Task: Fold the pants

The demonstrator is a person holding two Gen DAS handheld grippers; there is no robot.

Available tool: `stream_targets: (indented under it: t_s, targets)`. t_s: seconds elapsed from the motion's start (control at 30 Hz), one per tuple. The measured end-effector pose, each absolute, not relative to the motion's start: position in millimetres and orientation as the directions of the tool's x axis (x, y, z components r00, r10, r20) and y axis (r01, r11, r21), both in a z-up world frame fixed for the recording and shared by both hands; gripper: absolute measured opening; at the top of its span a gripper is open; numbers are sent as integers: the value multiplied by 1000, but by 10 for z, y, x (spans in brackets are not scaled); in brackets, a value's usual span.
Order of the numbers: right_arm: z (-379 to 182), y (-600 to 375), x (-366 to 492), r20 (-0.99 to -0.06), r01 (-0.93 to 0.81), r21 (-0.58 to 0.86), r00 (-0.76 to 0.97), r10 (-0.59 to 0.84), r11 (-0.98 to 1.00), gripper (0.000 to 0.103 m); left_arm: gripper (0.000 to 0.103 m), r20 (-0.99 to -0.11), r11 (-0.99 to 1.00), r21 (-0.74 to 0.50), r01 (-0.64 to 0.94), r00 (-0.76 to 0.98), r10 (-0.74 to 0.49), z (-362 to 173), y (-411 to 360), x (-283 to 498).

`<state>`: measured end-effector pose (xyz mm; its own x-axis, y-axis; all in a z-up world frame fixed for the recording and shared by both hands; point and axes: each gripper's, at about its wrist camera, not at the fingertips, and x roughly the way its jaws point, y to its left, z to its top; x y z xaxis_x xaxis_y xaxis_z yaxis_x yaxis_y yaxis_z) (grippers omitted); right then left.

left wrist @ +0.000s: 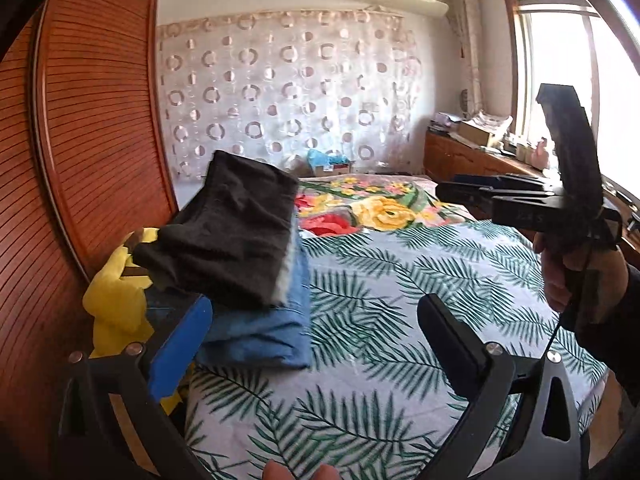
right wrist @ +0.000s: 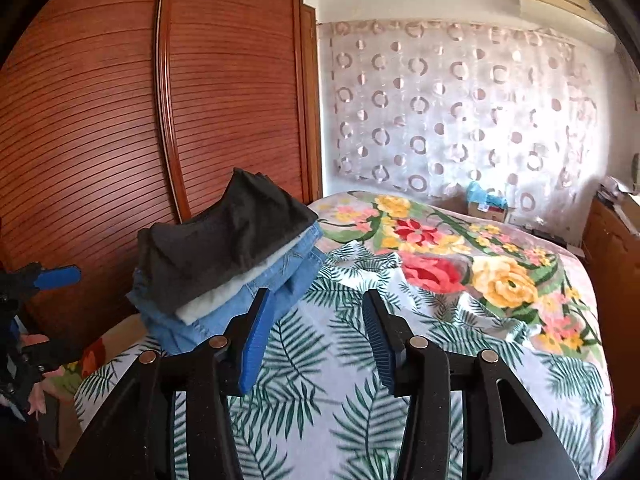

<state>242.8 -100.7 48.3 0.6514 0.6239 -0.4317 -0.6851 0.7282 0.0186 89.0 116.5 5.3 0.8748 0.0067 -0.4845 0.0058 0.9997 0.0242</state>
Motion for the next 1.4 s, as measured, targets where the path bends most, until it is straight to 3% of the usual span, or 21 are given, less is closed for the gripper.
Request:
stream_targets:
  t_s: [0.2, 0.73, 0.97, 1.1, 1.4]
  targets:
    - [435, -1237, 2101, -430, -642, 22, 686, 587, 766, 61, 103, -498, 999, 15, 37, 867, -25, -27, 930, 835]
    - [436, -1776, 1226, -460, -493, 36, 764, 452, 870, 63, 103, -494, 986, -20, 167, 856, -155, -68, 255, 682]
    - [493, -1869, 918, -446, -432, 53, 796, 408, 900, 64, 103, -495, 988, -26, 151, 857, -144, 0, 118, 603]
    - [529, -1929, 746, -438, -390, 81, 813, 384, 917, 75, 103, -479, 992, -19, 127, 870, -121, 90, 97, 531]
    - [630, -1874, 450, -409, -322, 84, 852, 327, 943, 77, 103, -437, 995, -10, 98, 894, -93, 311, 72, 358]
